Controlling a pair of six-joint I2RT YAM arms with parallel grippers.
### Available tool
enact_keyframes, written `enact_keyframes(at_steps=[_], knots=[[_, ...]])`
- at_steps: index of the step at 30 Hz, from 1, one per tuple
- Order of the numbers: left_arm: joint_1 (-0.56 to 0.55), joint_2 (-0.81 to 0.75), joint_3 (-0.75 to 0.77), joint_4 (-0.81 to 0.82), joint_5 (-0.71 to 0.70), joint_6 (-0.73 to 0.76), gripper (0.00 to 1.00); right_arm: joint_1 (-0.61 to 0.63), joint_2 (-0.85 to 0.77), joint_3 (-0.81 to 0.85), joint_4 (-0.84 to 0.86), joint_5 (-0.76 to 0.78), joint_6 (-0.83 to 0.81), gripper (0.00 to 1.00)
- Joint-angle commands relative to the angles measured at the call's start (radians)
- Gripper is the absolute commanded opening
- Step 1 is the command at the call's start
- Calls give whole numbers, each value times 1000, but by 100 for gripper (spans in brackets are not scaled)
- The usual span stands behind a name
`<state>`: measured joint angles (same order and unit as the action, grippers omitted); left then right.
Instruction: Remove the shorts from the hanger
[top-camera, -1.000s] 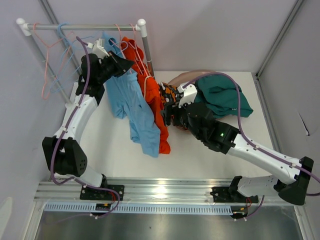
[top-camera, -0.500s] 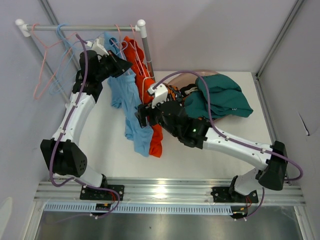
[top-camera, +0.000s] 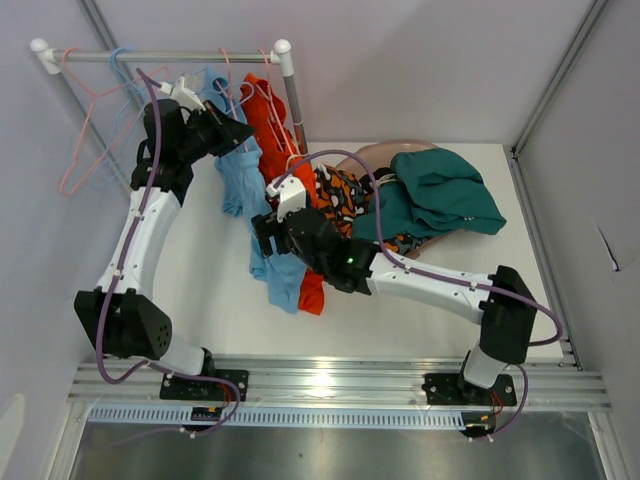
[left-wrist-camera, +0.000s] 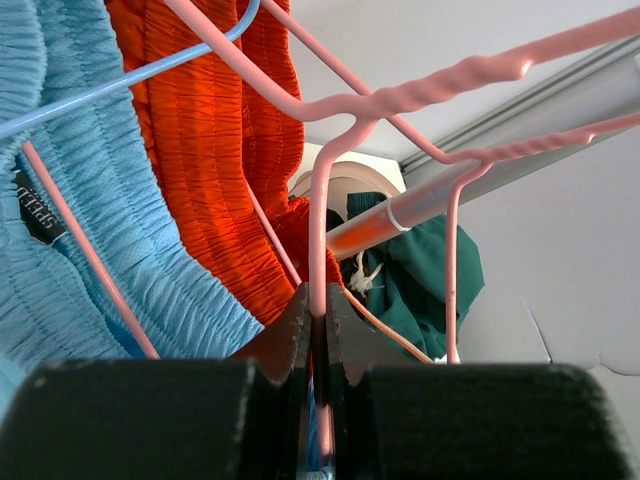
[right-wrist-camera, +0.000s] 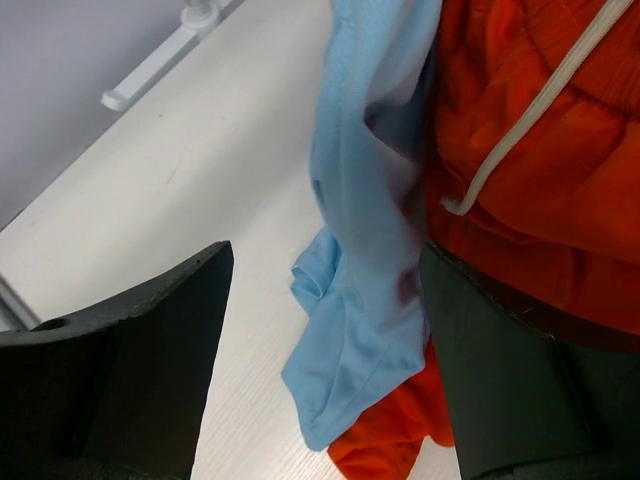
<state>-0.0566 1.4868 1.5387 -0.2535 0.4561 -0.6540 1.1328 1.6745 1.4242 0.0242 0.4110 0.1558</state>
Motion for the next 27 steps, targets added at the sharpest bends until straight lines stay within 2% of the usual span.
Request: enact_keyframes(at_steps=[1,9,13,14,17,19,27], knots=[[11,-71,58,68,55,7,8,-7,45,48,88,64,-18,81],[17,-89,29,102,82,-42,8,-25,160,125,157,86,-16,76],[21,-85,21,109,102,-65,6,-27,209,171,210,112,-45,61],[23,-86,20,111,102,-67,6,-25,217,176,221,118,-48,41],[27,-85,14,114,104,-67,4,-21,231,177,238,126,-52,0],[29,-83,12,114,104,-56,0,-10,217,132,263,147,-55,0],[32,-57,61,42,29,27,0,82,140,-129,342,248,71,0]])
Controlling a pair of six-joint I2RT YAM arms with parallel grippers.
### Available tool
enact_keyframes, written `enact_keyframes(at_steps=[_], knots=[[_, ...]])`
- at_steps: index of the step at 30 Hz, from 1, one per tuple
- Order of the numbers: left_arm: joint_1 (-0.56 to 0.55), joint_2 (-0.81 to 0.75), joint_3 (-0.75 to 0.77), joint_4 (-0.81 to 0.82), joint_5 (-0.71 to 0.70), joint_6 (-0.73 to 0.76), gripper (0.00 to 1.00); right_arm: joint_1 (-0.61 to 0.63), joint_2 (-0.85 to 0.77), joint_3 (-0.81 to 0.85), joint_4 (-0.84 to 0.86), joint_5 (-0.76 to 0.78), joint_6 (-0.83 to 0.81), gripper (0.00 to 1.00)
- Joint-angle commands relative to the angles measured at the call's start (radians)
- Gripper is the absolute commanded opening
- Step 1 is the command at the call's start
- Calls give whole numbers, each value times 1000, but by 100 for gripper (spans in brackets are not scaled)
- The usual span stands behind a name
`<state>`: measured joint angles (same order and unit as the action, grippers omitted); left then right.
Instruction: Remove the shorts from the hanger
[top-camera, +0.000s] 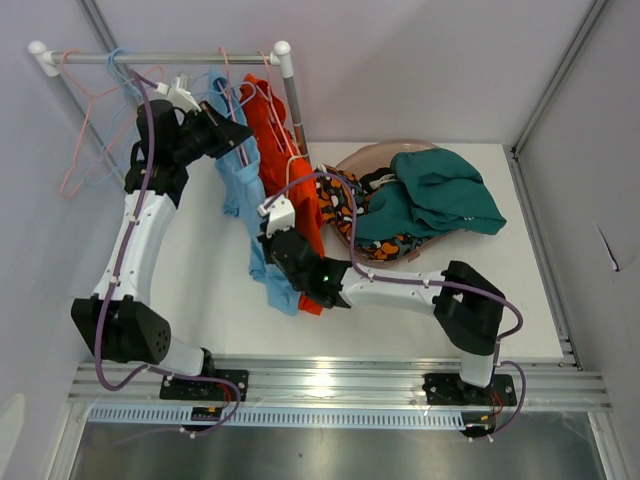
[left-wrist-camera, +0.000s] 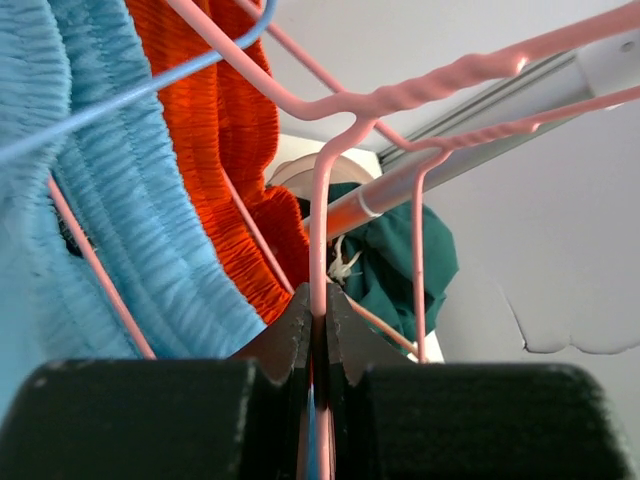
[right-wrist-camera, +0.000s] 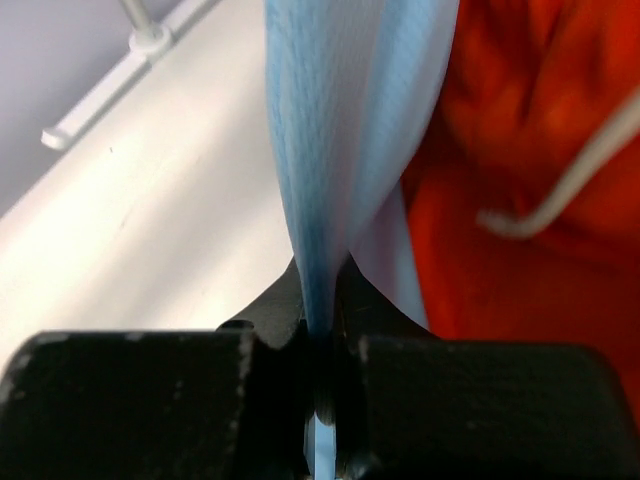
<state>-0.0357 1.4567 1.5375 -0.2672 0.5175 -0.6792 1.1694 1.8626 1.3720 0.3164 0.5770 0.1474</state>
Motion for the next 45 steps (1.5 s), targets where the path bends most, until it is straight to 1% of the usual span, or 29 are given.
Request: enact_keyframes(at_steps=[1,3,7,10,12,16,18,22,25,26,28,29,30,32,33,35,36,38,40,42,43,44,45], knots=[[11,-24,79,42,-42,59,0,53,-48,-99,53,92,99,0],[11,-10,93,31,-59,73,0,79,-36,-143,53,109,135,0],[11,13,138,10,-68,87,0,110,21,-145,24,155,207,0],[11,19,151,2,-85,99,0,128,53,-136,16,175,222,0],[11,25,171,-1,-89,107,0,142,61,-140,15,220,241,0],[11,48,200,-18,-90,110,0,179,63,-175,52,267,239,0],[11,47,194,-9,-80,104,0,179,69,-168,44,267,254,0],[11,31,173,-1,-37,89,0,141,104,-102,46,244,221,0],[14,21,165,-23,-8,63,0,73,150,16,49,193,164,0],[17,18,164,-24,-2,53,0,31,168,100,41,158,150,0],[19,7,151,-26,13,35,0,-16,211,201,15,124,127,0],[20,5,154,-24,33,14,0,-39,260,254,-15,95,126,0],[22,1,153,-20,45,3,0,-83,285,360,-28,80,127,0],[22,-5,144,-14,70,-28,0,-120,360,468,-65,31,123,0],[20,-9,139,-6,76,-37,0,-151,386,583,-77,23,121,0],[20,-16,133,3,91,-57,0,-178,473,704,-120,3,116,0],[22,-18,131,6,95,-63,0,-204,503,822,-134,-3,116,0],[22,-18,130,14,119,-82,0,-226,585,933,-180,-37,129,0],[22,-21,122,29,137,-106,0,-250,627,1046,-201,-58,142,0],[22,-25,119,37,148,-111,0,-261,645,1059,-201,-84,168,0],[23,-25,121,36,150,-106,0,-264,641,1037,-198,-85,175,0],[23,-27,122,34,150,-102,0,-261,633,1012,-194,-89,182,0],[25,-22,127,25,150,-96,0,-258,598,931,-166,-97,185,0]])
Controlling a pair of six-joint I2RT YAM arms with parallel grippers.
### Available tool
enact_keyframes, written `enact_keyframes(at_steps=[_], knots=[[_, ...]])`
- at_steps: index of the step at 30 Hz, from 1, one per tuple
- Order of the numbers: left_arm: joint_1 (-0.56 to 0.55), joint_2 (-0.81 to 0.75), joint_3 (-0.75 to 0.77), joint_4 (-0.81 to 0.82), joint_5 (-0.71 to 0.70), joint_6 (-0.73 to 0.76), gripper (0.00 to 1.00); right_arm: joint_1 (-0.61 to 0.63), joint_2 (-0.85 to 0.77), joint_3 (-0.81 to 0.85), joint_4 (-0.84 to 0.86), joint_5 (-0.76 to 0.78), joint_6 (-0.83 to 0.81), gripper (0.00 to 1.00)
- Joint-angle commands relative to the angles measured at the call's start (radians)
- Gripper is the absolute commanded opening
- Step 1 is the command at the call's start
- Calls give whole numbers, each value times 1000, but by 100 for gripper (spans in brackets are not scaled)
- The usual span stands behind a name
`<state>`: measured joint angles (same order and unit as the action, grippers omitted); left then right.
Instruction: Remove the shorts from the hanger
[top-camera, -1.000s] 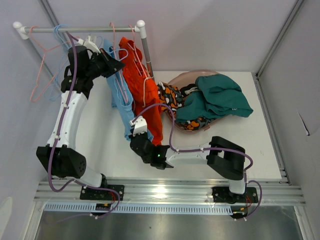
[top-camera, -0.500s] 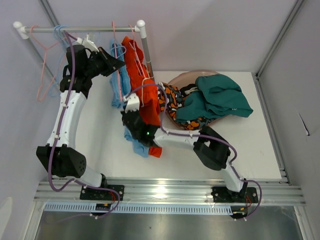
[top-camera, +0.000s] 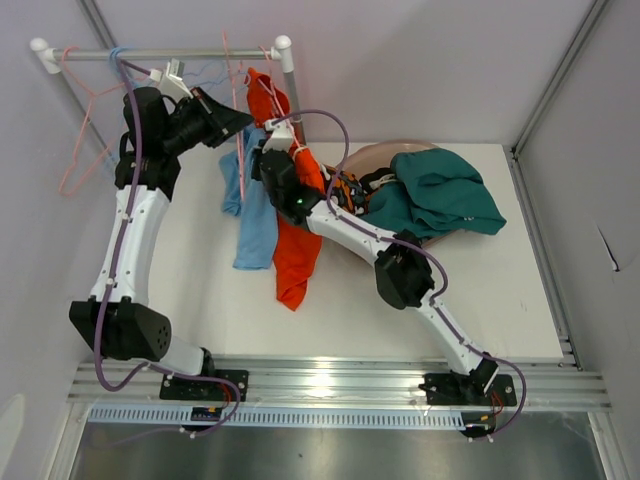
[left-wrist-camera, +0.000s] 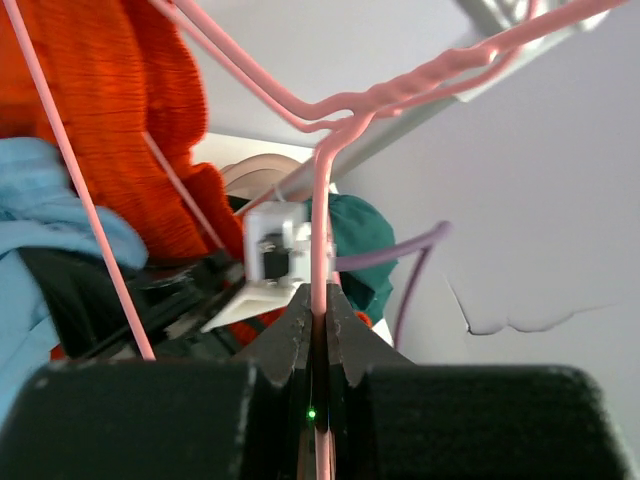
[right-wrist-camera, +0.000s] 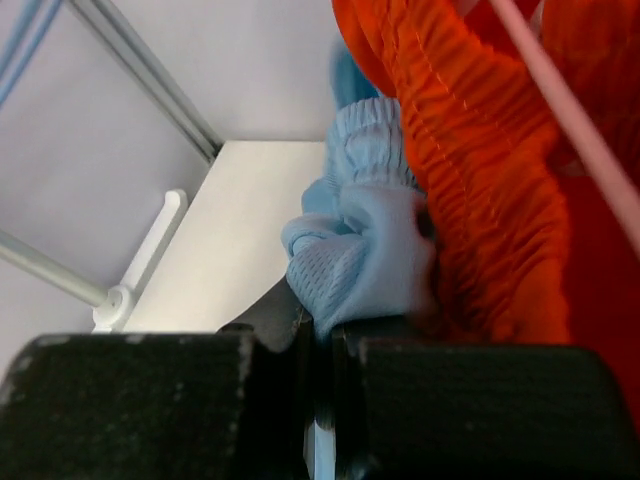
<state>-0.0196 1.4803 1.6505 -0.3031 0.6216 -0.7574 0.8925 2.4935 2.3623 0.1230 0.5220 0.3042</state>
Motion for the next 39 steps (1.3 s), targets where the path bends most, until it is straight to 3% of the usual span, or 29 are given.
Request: enact_keyframes(at_steps=[1,12,16,21,25,28,29,32,36,39], knots=[[10,-46,11,61,49,-20,0,22,-51,-105,49,-50,33,0],[17,-41,-24,61,26,9,0,135,-387,-683,219,13,32,0],[55,-8,-44,65,38,4,0,184,-519,-843,204,23,90,0],[69,26,-58,82,35,1,0,314,-691,-1076,236,99,87,0],[70,35,-70,85,26,4,0,405,-772,-1144,202,177,75,0],[72,26,-90,84,13,10,16,457,-832,-1163,165,219,62,0],[72,20,-93,81,9,12,36,467,-846,-1173,156,226,49,0],[73,8,-110,76,0,20,76,502,-918,-1173,135,242,23,0],[75,-11,-115,52,-14,30,97,559,-1030,-1158,103,304,-75,0],[75,-34,-100,-12,-39,65,99,602,-1125,-1128,55,368,-146,0]])
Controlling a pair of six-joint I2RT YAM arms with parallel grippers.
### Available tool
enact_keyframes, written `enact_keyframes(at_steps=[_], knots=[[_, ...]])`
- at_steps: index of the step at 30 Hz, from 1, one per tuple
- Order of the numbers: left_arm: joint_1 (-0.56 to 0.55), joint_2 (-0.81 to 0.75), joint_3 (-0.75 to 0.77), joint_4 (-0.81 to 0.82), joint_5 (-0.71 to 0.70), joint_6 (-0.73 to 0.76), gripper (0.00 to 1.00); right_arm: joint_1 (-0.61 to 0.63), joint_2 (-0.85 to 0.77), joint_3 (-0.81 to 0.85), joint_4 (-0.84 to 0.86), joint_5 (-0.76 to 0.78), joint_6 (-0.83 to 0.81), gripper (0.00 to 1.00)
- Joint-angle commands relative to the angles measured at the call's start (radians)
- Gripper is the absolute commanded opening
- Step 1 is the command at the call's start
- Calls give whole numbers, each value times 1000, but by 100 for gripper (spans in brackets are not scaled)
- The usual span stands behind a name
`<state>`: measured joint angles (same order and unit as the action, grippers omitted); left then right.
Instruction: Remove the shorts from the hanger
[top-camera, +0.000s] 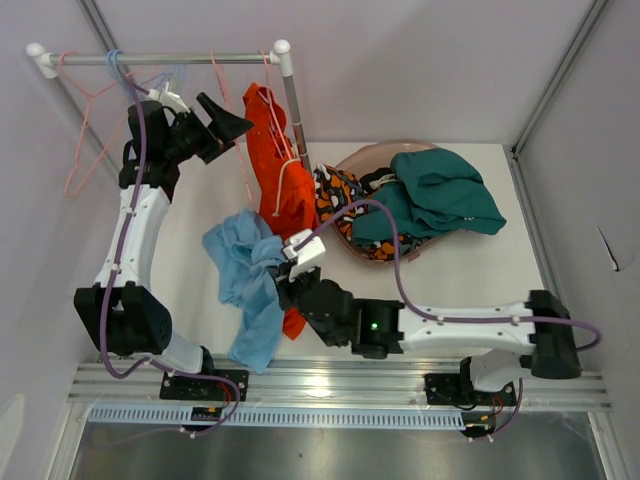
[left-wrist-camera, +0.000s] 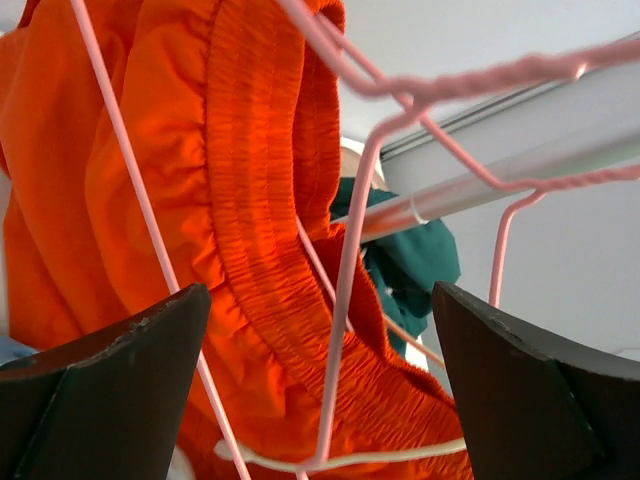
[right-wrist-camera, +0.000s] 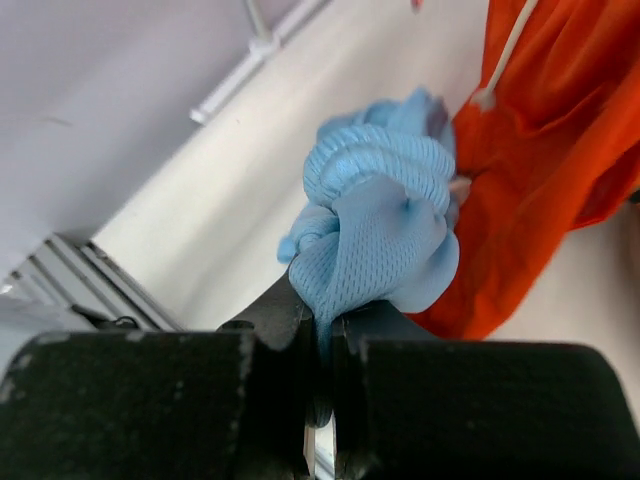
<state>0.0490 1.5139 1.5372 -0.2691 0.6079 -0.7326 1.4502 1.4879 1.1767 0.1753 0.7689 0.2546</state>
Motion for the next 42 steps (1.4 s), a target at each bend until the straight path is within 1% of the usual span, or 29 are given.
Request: enact_keyframes(at_steps=[1,2,4,8,10,11,12,14,15,16,17,18,19,20,22,23,25,26,27,29,30,31,33,34,36,38,39,40,42], knots=[[8,-79,21,-65,-45,56,99,52,-167,73,-22,135,-106,0],[6,-90,24,-83,-54,85,99,58,-191,110,-74,174,-112,0],[8,-138,24,-142,-98,128,99,64,-268,139,-102,213,-158,0],[8,-231,12,-235,-177,185,99,72,-386,192,-53,254,-306,0],[8,-288,5,-254,-198,202,99,67,-411,239,-11,256,-388,0],[8,-303,1,-260,-206,214,99,62,-417,259,31,250,-478,0],[6,-319,-5,-269,-206,217,99,35,-416,282,45,245,-515,0],[8,-357,-8,-278,-195,226,99,-14,-394,392,11,193,-560,0],[6,-368,-2,-285,-186,231,99,-48,-361,440,-20,163,-560,0],[6,-379,-2,-292,-185,242,99,-127,-339,545,-54,136,-552,0],[6,-405,1,-309,-186,248,99,-169,-316,601,-130,78,-525,0],[6,-418,0,-317,-200,257,99,-216,-270,651,-164,46,-512,0],[6,-437,-5,-318,-207,274,99,-303,-246,697,-187,15,-503,0],[6,-452,-14,-324,-218,285,99,-345,-221,786,-241,-28,-499,0],[5,-510,-38,-322,-229,305,99,-416,-145,866,-264,-57,-500,0],[5,-527,-63,-308,-220,311,99,-491,-120,946,-290,-101,-494,0],[6,-583,-116,-288,-188,314,99,-565,-37,1033,-333,-155,-466,0],[5,-599,-130,-266,-172,314,99,-632,-6,1079,-342,-198,-460,0],[5,-633,-143,-257,-157,314,99,-663,29,1186,-353,-219,-454,0],[3,-661,-189,-236,-128,306,99,-749,134,1296,-358,-267,-449,0],[3,-673,-199,-231,-120,305,99,-772,167,1380,-352,-275,-454,0],[0,-690,-216,-228,-114,297,99,-792,193,1400,-303,-279,-492,0],[-5,-699,-224,-240,-99,305,98,-855,235,1399,-239,-275,-523,0],[-8,-708,-229,-248,-99,309,99,-879,241,1370,-200,-286,-514,0],[-8,-719,-229,-260,-94,314,99,-956,242,1322,-188,-292,-480,0],[-9,-731,-224,-271,-94,318,99,-994,226,1186,-146,-273,-415,0],[-9,-732,-213,-274,-96,318,99,-1010,181,1119,-132,-270,-385,0],[-9,-733,-209,-275,-94,317,98,-1034,155,951,-81,-279,-359,0],[-9,-721,-189,-265,-80,306,99,-1041,62,771,-1,-272,-316,0]])
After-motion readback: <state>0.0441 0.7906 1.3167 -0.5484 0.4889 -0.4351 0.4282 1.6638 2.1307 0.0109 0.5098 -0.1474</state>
